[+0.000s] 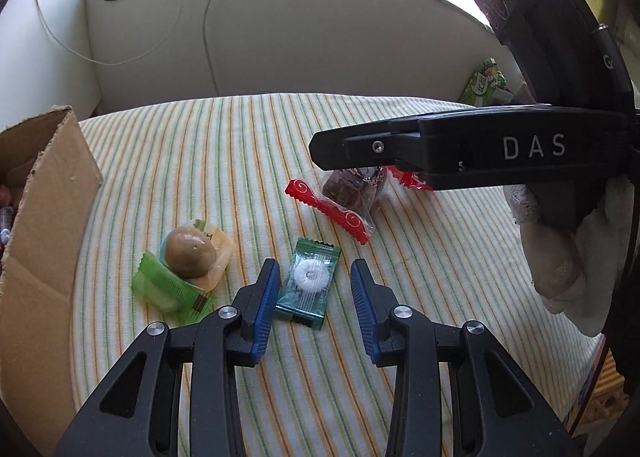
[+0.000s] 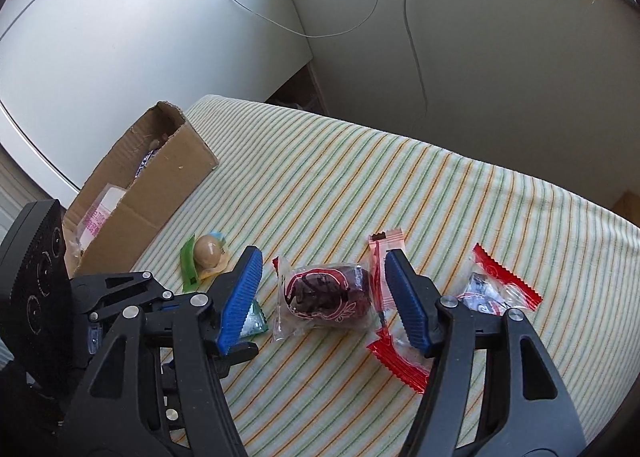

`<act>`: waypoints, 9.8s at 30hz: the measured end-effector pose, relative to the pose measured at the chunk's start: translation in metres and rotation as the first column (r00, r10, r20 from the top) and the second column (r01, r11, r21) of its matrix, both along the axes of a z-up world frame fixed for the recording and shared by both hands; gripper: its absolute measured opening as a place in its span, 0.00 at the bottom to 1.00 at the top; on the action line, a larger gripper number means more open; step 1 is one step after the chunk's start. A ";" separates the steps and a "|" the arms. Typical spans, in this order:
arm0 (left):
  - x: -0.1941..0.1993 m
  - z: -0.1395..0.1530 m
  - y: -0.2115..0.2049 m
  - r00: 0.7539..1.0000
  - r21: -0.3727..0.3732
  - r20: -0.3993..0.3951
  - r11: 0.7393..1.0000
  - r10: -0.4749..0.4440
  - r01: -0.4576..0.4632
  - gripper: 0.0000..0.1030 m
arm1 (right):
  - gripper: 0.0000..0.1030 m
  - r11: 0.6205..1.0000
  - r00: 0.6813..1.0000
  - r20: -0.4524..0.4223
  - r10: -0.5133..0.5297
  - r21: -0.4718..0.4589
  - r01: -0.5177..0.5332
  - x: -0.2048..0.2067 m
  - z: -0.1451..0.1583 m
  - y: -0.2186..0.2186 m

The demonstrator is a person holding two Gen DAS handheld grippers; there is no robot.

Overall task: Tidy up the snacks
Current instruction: 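Move the left gripper to the green mint packet and close on it, then close the right gripper on the red-edged chocolate packet, then carry the mint and chocolate packets into the box and release both, then grasp the green-wrapped egg candy with the left gripper while the right grasps another chocolate packet, then carry the egg candy and chocolate packet into the box and release both, then move the left gripper to the clear green candy packet and close on it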

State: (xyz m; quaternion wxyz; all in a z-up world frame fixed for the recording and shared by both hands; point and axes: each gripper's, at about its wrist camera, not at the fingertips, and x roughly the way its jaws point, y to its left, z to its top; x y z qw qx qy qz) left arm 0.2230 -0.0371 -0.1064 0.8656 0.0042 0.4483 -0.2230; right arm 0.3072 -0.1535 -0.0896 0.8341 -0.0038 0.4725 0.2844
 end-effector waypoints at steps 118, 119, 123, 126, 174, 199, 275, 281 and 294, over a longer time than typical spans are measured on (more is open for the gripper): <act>-0.061 0.086 0.118 0.907 -0.118 0.278 0.948 0.316 -0.294 0.29 | 0.60 0.989 0.958 0.259 0.121 -0.110 -0.096 -0.059 0.072 0.074; -0.059 0.084 0.111 0.915 -0.115 0.272 0.954 0.298 -0.277 0.29 | 0.60 0.990 0.960 0.261 0.107 -0.113 -0.079 -0.059 0.071 0.064; -0.055 0.077 0.085 0.941 -0.092 0.248 0.973 0.229 -0.213 0.29 | 0.60 0.994 0.966 0.256 0.034 -0.105 -0.007 -0.055 0.070 0.024; -0.050 0.070 0.067 0.956 -0.063 0.226 0.983 0.184 -0.174 0.29 | 0.60 0.993 0.970 0.243 -0.015 -0.112 0.043 -0.049 0.064 -0.002; -0.015 0.015 0.026 0.991 0.098 0.109 0.991 0.083 -0.094 0.21 | 0.37 0.975 0.988 0.036 -0.152 -0.158 0.156 -0.017 -0.017 -0.055; -0.036 0.085 0.093 0.942 -0.137 0.252 0.972 0.221 -0.191 0.21 | 0.37 0.990 0.985 0.144 -0.096 -0.087 0.109 -0.038 0.044 -0.023; -0.068 0.096 0.156 0.873 -0.150 0.325 0.931 0.364 -0.332 0.41 | 0.60 0.991 0.967 0.231 0.110 -0.098 -0.089 -0.053 0.068 0.110; -0.064 0.091 0.116 0.906 -0.093 0.320 0.961 0.277 -0.261 0.41 | 0.60 0.995 0.973 0.227 0.044 -0.100 -0.022 -0.043 0.066 0.072; -0.061 0.077 0.069 0.934 -0.009 0.298 0.978 0.200 -0.206 0.41 | 0.60 0.993 0.978 0.208 -0.031 -0.107 0.054 -0.037 0.051 0.019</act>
